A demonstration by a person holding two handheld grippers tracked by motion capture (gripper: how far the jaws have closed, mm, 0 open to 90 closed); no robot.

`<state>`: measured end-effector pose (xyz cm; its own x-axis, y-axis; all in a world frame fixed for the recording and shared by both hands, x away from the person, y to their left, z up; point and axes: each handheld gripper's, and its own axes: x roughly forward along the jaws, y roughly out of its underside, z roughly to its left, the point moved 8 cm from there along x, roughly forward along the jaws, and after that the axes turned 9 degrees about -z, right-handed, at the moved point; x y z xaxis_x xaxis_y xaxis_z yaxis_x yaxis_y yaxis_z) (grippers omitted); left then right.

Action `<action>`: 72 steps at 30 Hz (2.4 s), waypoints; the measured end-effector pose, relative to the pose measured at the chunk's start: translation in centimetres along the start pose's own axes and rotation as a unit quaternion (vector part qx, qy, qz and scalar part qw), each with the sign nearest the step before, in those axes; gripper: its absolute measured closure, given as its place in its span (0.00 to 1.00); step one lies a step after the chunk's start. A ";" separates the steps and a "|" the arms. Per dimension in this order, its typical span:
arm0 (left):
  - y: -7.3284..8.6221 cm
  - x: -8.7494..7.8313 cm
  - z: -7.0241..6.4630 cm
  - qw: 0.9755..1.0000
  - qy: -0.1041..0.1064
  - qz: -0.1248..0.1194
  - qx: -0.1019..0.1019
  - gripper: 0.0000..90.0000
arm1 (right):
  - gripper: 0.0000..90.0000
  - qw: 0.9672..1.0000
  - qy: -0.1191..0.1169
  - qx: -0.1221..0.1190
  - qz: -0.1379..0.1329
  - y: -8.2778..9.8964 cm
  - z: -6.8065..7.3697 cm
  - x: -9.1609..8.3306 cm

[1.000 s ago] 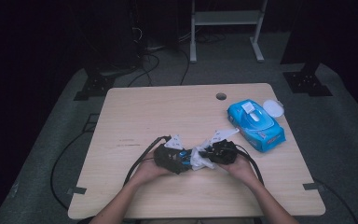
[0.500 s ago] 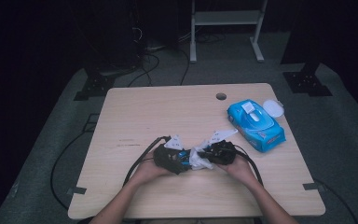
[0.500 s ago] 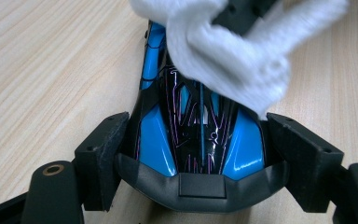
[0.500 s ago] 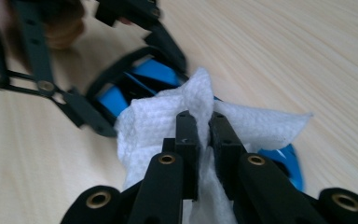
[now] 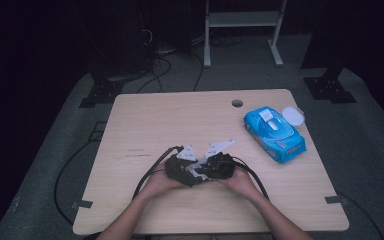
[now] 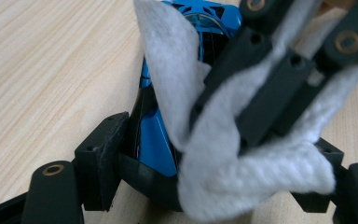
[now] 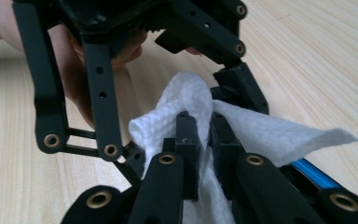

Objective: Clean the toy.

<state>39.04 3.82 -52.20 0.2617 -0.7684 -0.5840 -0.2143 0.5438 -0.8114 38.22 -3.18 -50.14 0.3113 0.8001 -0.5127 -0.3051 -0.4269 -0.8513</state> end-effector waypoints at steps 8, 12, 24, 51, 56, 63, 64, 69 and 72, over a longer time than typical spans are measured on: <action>0.5 0.0 0.0 1.000 -0.001 0.007 0.003 0.27 | 0.93 0.999 0.050 0.009 -0.001 0.6 -2.5 -2.6; 0.5 0.1 0.0 1.000 -0.001 0.006 0.000 0.27 | 0.93 0.998 0.068 0.012 0.001 0.6 -3.4 -3.0; 0.5 0.1 0.0 1.000 0.003 0.001 -0.008 0.27 | 0.93 0.999 0.036 0.005 0.021 -1.0 -1.3 1.7; 0.6 0.0 0.1 1.000 0.002 0.000 -0.004 0.27 | 0.93 0.991 0.119 0.063 0.021 2.6 -7.6 -4.5; 0.6 0.0 0.1 1.000 0.002 -0.001 -0.005 0.27 | 0.93 0.989 0.128 0.073 0.022 3.6 -8.2 -5.3; 0.6 0.0 0.1 1.000 0.002 -0.002 -0.005 0.27 | 0.93 0.990 0.128 0.061 0.018 3.0 -7.7 -4.8; 0.6 0.0 0.1 1.000 0.002 -0.002 -0.006 0.27 | 0.93 0.990 0.126 0.061 0.015 2.9 -7.6 -4.5; 0.6 0.0 0.1 1.000 0.003 -0.003 -0.006 0.27 | 0.93 0.992 0.109 0.061 0.003 1.9 -6.7 -3.4; 0.6 0.0 0.1 1.000 0.003 -0.002 -0.006 0.27 | 0.93 0.993 0.103 0.053 0.004 1.3 -6.3 -2.6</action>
<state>38.98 4.16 -52.69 0.2572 -0.7721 -0.5811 -0.2239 0.5374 -0.8131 42.67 -8.49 -50.62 0.4833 0.6889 -0.5403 -0.3970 -0.3776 -0.8366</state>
